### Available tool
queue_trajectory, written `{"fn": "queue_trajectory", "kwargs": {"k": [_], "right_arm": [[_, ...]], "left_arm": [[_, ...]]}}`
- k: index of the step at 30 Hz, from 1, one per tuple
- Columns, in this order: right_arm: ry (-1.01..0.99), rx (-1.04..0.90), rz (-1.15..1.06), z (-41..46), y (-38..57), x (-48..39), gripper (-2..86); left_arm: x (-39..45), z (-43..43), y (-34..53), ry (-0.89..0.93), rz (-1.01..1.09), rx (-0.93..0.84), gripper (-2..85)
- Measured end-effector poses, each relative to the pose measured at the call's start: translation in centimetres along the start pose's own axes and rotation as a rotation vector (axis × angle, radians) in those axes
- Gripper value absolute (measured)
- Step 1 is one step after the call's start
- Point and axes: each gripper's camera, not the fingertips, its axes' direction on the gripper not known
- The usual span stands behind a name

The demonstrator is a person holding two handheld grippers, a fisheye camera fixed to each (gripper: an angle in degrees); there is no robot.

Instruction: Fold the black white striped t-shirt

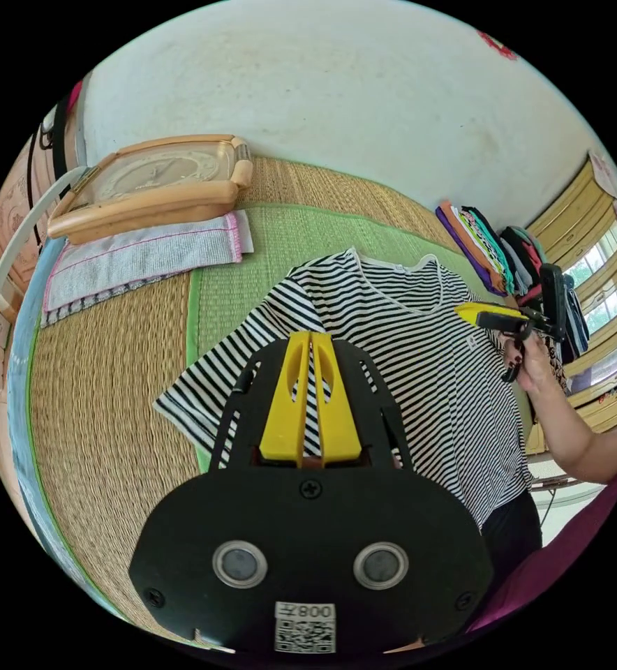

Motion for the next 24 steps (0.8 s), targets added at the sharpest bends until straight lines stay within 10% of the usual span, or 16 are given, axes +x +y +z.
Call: {"fn": "queue_trajectory", "kwargs": {"k": [7, 24], "right_arm": [[0.235, -0.010, 0.306, -3.9, -0.3, 13.3, 1.7], [0.276, 0.031, 0.247, -11.1, 8.1, 11.8, 0.0]], "left_arm": [[1.5, 5.0, -2.6, -0.072, 0.030, -0.063, 0.1], [5.3, 5.9, -2.4, -0.088, 0.034, 0.019, 0.2]]}}
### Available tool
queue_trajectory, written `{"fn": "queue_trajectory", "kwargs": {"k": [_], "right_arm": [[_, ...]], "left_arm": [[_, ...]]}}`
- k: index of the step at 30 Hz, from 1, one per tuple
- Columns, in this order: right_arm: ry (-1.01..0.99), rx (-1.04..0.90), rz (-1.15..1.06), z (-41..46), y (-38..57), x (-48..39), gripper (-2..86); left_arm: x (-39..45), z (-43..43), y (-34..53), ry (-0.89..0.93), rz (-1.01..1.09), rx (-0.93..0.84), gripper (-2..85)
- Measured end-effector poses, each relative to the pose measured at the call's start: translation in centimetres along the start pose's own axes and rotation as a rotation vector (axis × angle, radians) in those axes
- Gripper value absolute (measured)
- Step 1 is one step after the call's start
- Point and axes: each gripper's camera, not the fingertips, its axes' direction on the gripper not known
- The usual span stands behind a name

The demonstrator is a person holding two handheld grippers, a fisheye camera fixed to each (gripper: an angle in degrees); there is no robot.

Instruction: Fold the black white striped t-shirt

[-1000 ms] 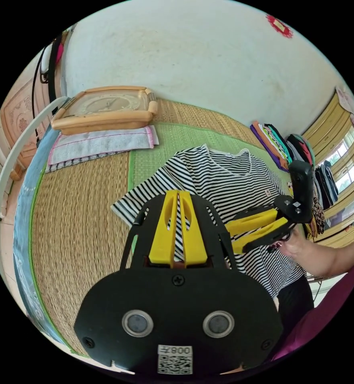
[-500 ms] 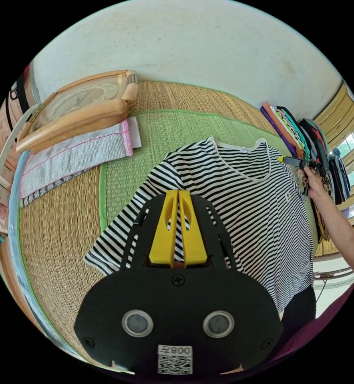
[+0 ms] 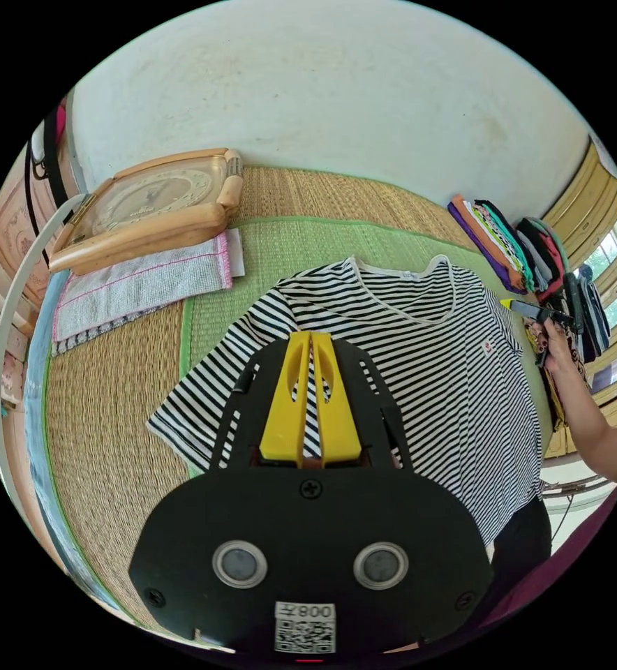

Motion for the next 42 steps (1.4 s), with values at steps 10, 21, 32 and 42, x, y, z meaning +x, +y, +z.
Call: {"fn": "queue_trajectory", "kwargs": {"k": [10, 21, 32, 42], "right_arm": [[0.005, -0.007, 0.128, -2.0, 8.0, 6.2, 0.0], [-0.021, 0.069, -0.065, -1.6, -1.0, 0.1, 0.1], [-0.027, -0.013, 0.001, 3.1, -7.7, 2.9, 0.0], [-0.022, 0.001, -0.011, 0.2, -5.0, 3.5, 0.0]], "left_arm": [[3.5, 4.8, -1.9, 0.032, 0.043, -0.064, 0.1], [1.9, 8.4, -3.7, 0.030, -0.017, -0.075, 0.1], [0.6, 10.0, -6.1, 0.028, -0.035, -0.057, 0.0], [1.3, 6.5, -5.0, 0.102, -0.023, 0.009, 0.1]]}}
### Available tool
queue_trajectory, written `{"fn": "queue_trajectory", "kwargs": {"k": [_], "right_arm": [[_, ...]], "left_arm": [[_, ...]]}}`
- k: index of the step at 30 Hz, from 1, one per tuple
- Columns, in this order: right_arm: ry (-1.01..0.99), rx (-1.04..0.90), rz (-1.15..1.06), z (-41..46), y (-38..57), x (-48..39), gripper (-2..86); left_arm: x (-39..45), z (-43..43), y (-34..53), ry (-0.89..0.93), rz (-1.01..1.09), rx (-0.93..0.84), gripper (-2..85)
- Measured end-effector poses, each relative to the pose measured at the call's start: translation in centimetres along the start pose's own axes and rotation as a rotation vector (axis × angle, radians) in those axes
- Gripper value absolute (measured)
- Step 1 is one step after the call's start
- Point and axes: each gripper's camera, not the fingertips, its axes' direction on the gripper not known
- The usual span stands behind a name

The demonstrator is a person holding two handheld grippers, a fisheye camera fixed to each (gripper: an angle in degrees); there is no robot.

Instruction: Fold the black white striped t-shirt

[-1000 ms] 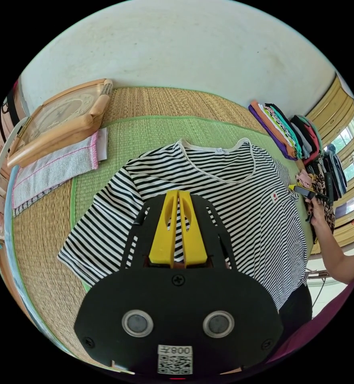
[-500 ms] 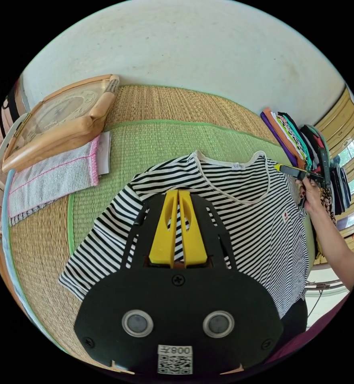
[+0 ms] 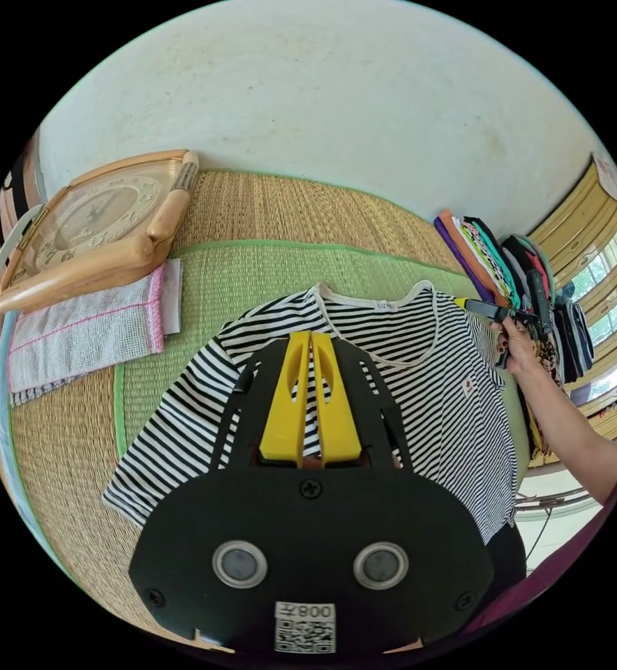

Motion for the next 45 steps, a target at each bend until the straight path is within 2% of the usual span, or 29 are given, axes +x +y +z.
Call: {"fn": "queue_trajectory", "kwargs": {"k": [6, 10, 15, 19, 21, 26, 30, 35, 39, 45], "right_arm": [[0.028, -0.010, 0.014, -0.7, 3.3, 1.7, 0.0], [-0.017, -0.018, 0.056, -0.5, 3.0, 3.0, 0.0], [-0.022, 0.034, -0.040, -3.6, 5.5, 1.2, 0.0], [-0.047, -0.017, -0.096, -3.6, 10.0, -0.4, 0.0], [0.001, -0.093, -0.102, -2.0, 11.1, -0.4, -0.1], [-0.044, -0.035, -0.040, -4.0, 12.4, 0.2, -0.2], [-0.055, -0.040, -0.068, -6.8, 16.1, -1.5, -0.3], [-0.070, -0.072, 0.000, -9.8, 23.2, -1.6, 0.1], [-0.072, -0.124, 0.110, -11.9, 29.9, -0.7, 2.0], [-0.062, -0.170, 0.253, -14.0, 37.0, 0.2, 5.3]], "left_arm": [[-1.5, 3.1, -0.9, -0.022, -0.065, -0.099, 0.2], [-2.6, 2.0, 0.3, 0.035, -0.121, -0.069, 0.2], [-1.8, -3.6, 5.3, 0.071, -0.057, -0.017, 0.1], [-2.1, -6.0, 10.2, 0.102, -0.083, -0.015, 0.2], [-2.4, -5.5, 12.2, 0.080, -0.083, -0.084, 0.3], [-1.6, -10.4, 14.7, 0.123, -0.122, -0.032, 0.9], [-0.3, -14.9, 20.3, 0.144, -0.140, -0.066, 3.4], [1.0, -18.6, 29.7, 0.197, -0.242, -0.171, 6.7], [3.0, -21.1, 36.0, 0.171, -0.294, -0.242, 6.8], [4.5, -23.0, 38.0, 0.117, -0.298, -0.271, 2.3]]}}
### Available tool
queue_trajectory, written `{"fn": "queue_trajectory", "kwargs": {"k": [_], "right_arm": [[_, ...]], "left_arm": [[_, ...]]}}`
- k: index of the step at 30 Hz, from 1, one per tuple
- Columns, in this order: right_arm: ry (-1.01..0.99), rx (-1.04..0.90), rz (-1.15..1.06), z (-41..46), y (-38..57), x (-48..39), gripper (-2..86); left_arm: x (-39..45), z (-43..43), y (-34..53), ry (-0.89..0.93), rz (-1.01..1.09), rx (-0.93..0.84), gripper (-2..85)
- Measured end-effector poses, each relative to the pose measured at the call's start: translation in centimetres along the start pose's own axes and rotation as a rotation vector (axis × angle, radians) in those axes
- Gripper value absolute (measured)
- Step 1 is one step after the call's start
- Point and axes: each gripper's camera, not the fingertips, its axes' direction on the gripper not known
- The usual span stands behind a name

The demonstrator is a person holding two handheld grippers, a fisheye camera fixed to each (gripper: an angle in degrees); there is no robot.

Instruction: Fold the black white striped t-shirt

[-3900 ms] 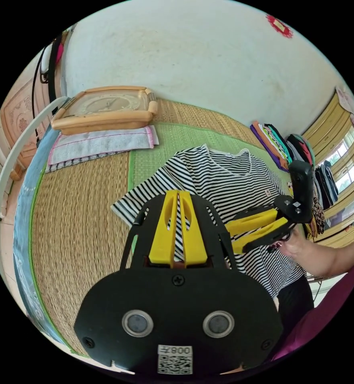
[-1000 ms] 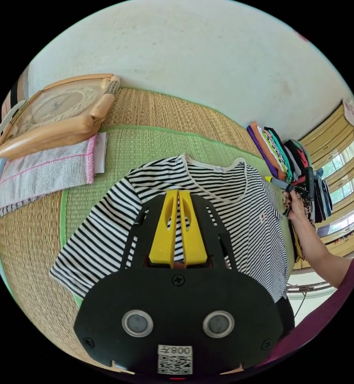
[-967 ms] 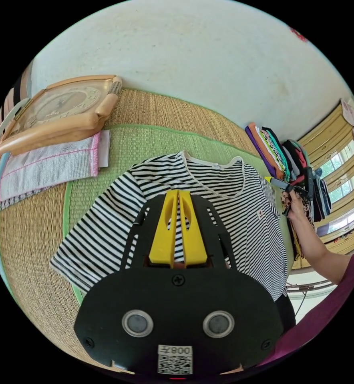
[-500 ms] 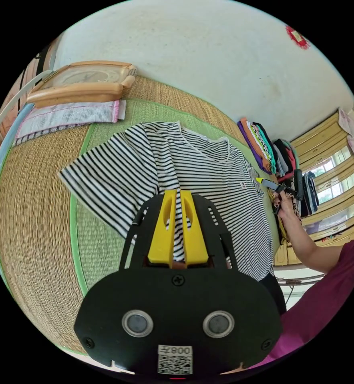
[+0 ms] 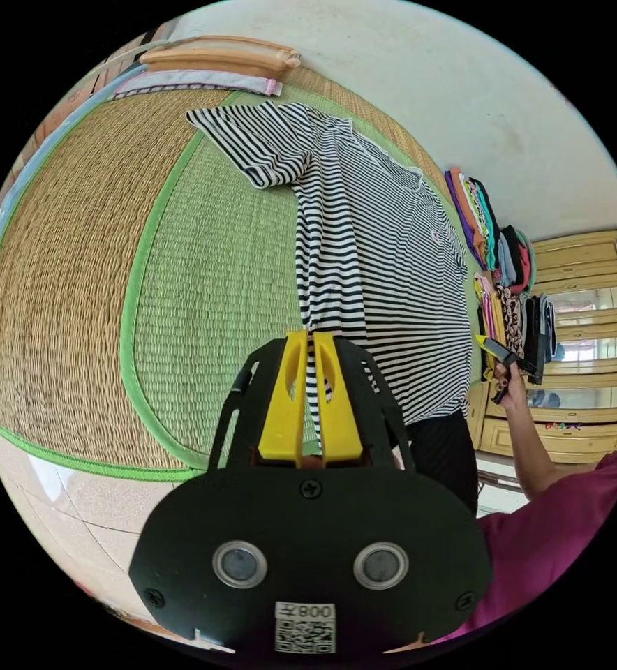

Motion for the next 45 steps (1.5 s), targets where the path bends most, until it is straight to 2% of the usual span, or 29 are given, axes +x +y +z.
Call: {"fn": "queue_trajectory", "kwargs": {"k": [3, 9, 15, 21, 24, 30, 34, 39, 45], "right_arm": [[0.009, -0.026, 0.039, 0.0, 2.3, 0.4, 5.8], [-0.001, -0.077, 0.042, 0.7, 5.7, -0.6, 6.1], [0.007, -0.066, 0.040, 1.5, 7.9, -1.1, 6.6], [0.177, -0.071, -0.064, 2.6, 8.8, -4.6, 7.5], [0.213, -0.048, -0.065, 2.9, 9.5, -5.0, 7.3], [0.073, -0.080, -0.003, 2.3, 10.4, -2.9, 3.5], [-0.013, -0.043, 0.033, 1.5, 12.7, -1.7, 4.9], [-0.052, -0.027, 0.074, 1.7, 15.2, -0.4, 6.7], [-0.065, -0.051, 0.110, 2.6, 17.0, 1.6, 7.3]], "left_arm": [[0.2, -1.6, 0.8, -0.041, -0.013, 0.027, 1.5], [-0.8, -4.3, 3.8, -0.011, -0.091, 0.079, 1.0], [0.1, -5.6, 8.2, -0.029, -0.128, 0.054, 1.1], [4.1, -6.1, 13.4, 0.083, -0.040, 0.005, 1.9], [5.7, -5.1, 15.3, 0.065, -0.022, -0.048, 2.5], [6.5, -6.8, 17.5, 0.070, -0.054, -0.016, 6.3], [6.9, -7.9, 19.4, 0.054, -0.062, -0.017, 6.6], [6.0, -7.9, 20.9, 0.092, -0.134, -0.043, 4.3], [6.3, -9.1, 21.5, 0.080, -0.127, -0.069, 0.9]]}}
